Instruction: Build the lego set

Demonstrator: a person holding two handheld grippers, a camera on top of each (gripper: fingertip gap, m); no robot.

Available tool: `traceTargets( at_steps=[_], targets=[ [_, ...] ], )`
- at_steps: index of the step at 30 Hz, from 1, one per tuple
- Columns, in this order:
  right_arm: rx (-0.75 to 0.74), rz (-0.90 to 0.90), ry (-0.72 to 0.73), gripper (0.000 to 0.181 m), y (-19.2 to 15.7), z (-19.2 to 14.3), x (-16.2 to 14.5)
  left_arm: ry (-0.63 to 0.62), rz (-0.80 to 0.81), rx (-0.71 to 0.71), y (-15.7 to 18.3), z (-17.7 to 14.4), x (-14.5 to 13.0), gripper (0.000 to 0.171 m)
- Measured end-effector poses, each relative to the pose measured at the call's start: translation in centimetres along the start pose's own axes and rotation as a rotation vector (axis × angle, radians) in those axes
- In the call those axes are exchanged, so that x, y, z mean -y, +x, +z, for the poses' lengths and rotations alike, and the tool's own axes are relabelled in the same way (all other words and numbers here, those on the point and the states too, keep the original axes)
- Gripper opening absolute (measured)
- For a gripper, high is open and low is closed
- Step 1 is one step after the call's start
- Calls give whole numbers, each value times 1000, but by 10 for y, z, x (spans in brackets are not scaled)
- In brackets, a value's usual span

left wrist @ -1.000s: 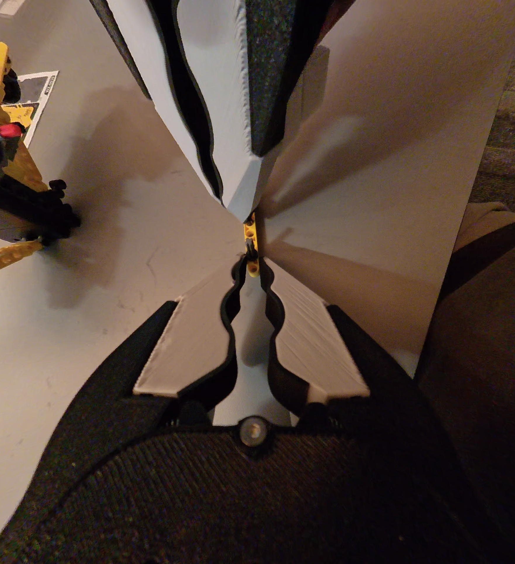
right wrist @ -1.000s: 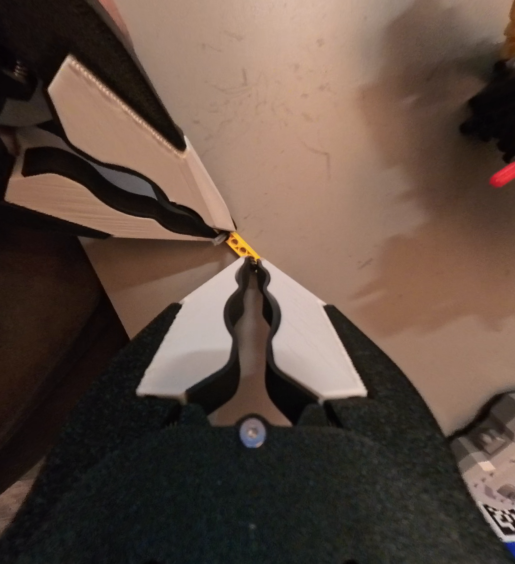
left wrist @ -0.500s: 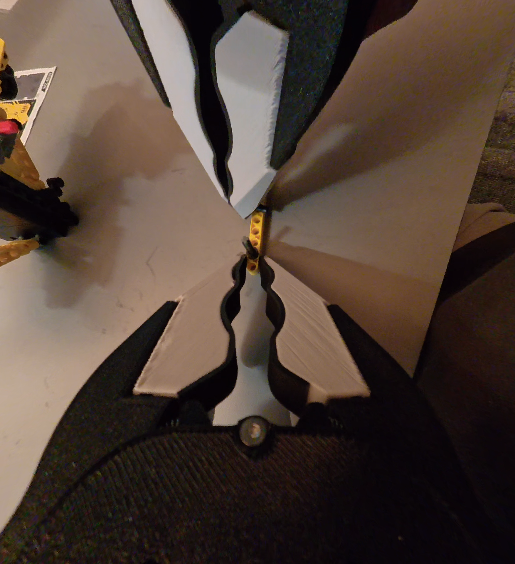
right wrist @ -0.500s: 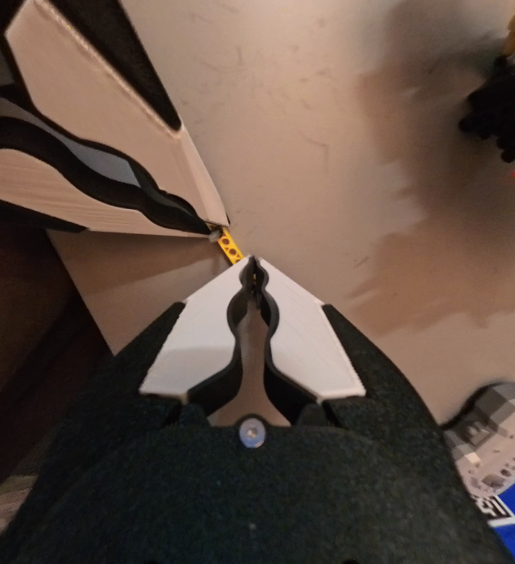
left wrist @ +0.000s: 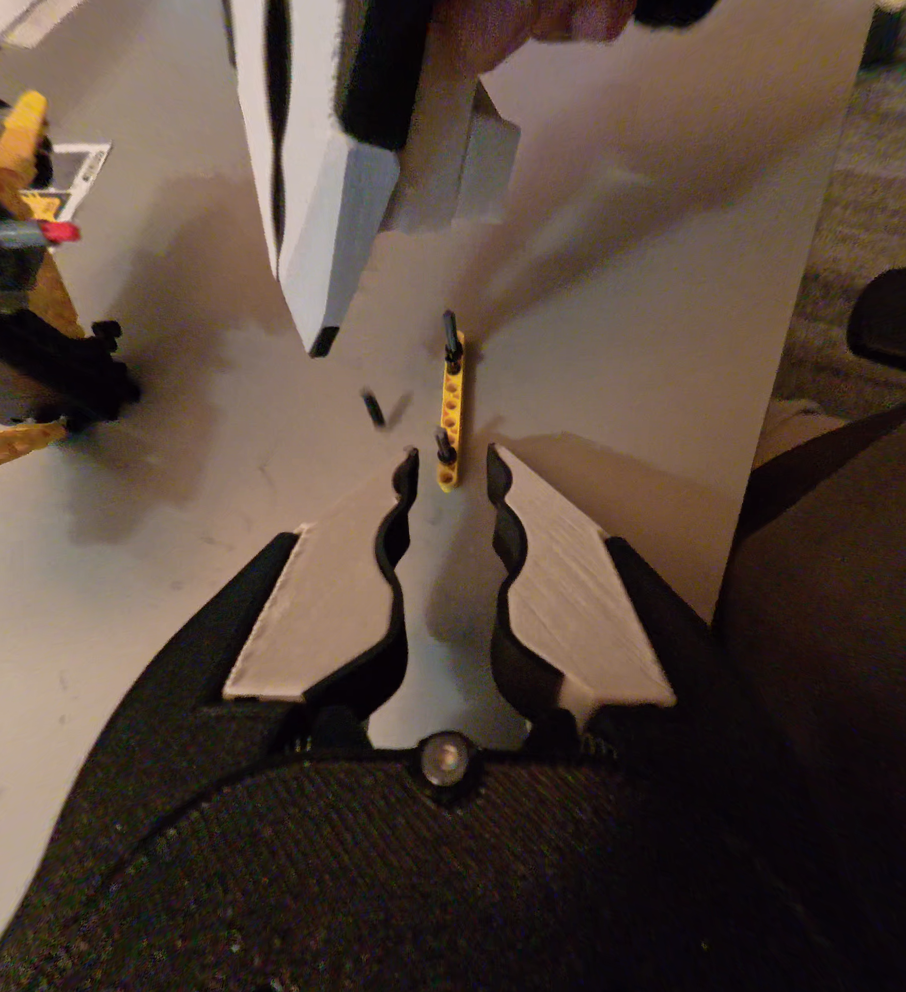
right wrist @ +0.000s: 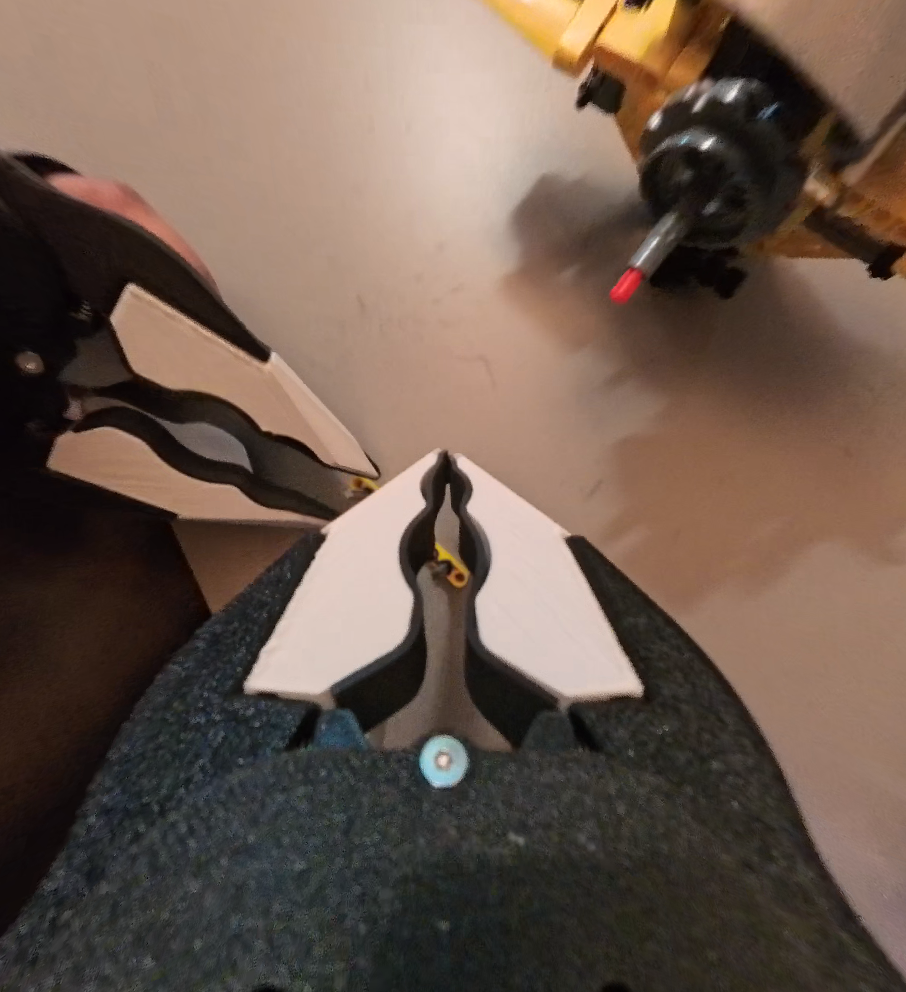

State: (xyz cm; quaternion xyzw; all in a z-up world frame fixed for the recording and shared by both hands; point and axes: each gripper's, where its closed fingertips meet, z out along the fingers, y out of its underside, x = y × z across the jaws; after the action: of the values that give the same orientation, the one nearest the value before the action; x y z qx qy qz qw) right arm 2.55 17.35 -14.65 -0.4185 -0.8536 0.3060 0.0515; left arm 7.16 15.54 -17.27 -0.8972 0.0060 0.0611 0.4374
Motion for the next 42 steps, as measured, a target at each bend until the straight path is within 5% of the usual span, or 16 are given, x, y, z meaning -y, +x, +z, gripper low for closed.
traceTargets(
  at_steps=[9,25,34,38,42],
  targets=[
    [34,93,197,0,-1,-18,17,213,-384,-70,-39,-39,10,22],
    [11,76,301,7,0,-37,-3,-51,-328,-34,-41,9,-5,16],
    [11,93,366,12,2,-49,-10,-86,-370,1,-45,19,-9,2],
    [90,82,415,21,-7,-51,-4,22,-331,18,-46,7,7,1],
    [229,147,473,21,-16,-59,7,287,-256,-26,-36,-25,48,1]
  ],
)
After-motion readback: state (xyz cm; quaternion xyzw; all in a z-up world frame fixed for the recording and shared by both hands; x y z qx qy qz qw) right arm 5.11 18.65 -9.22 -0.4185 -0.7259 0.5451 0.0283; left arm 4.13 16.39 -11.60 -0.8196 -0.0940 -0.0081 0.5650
